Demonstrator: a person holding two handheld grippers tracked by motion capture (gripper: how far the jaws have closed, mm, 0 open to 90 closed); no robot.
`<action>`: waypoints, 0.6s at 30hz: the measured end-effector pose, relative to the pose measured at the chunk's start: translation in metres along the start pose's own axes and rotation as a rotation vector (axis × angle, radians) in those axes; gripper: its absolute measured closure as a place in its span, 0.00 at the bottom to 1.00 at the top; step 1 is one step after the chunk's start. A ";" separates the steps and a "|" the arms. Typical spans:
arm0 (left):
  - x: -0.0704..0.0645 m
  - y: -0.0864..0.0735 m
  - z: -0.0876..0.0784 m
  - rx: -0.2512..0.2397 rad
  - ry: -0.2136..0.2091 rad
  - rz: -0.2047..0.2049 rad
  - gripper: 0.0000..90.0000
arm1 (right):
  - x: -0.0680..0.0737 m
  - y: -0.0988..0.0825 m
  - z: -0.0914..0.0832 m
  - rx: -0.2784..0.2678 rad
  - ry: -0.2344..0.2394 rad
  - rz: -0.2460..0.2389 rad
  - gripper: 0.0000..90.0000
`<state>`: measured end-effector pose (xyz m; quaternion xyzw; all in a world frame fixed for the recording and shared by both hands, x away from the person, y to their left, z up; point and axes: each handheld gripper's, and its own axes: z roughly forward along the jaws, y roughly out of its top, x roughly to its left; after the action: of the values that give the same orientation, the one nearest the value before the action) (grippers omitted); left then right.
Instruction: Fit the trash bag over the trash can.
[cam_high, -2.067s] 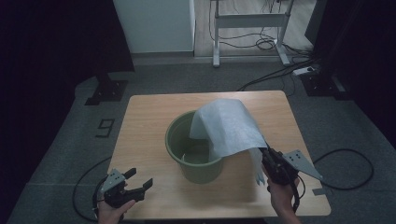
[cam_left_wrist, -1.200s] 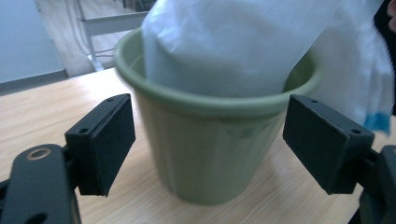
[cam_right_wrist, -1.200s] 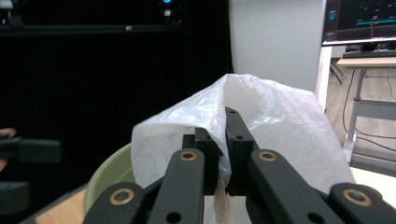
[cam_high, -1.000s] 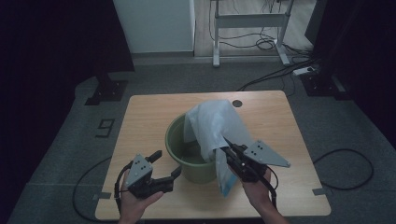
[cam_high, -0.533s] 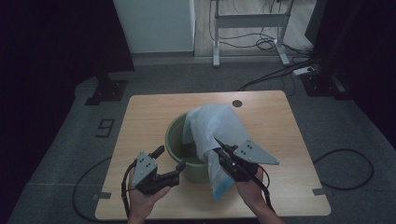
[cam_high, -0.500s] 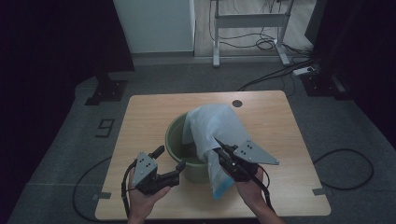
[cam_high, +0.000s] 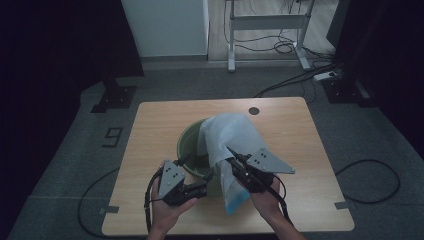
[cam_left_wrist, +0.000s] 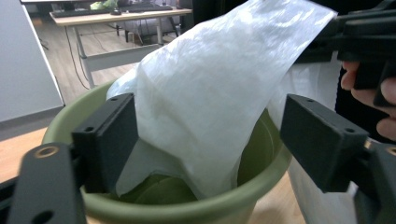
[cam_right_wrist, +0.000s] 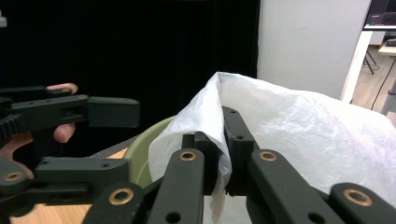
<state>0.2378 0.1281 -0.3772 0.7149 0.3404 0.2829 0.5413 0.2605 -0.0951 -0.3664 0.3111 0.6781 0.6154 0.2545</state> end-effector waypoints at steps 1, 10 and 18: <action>0.000 0.000 0.000 0.000 0.000 0.000 0.26 | 0.000 -0.001 0.000 0.003 0.001 0.000 0.94; -0.007 0.001 0.017 0.017 -0.010 0.013 0.44 | -0.003 -0.007 0.000 0.010 0.006 0.012 0.92; -0.005 0.001 0.029 0.064 0.016 -0.009 0.82 | 0.002 -0.016 -0.003 0.012 -0.031 0.028 0.52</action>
<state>0.2572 0.1067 -0.3835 0.7282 0.3569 0.2751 0.5165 0.2550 -0.0968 -0.3820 0.3318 0.6733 0.6097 0.2545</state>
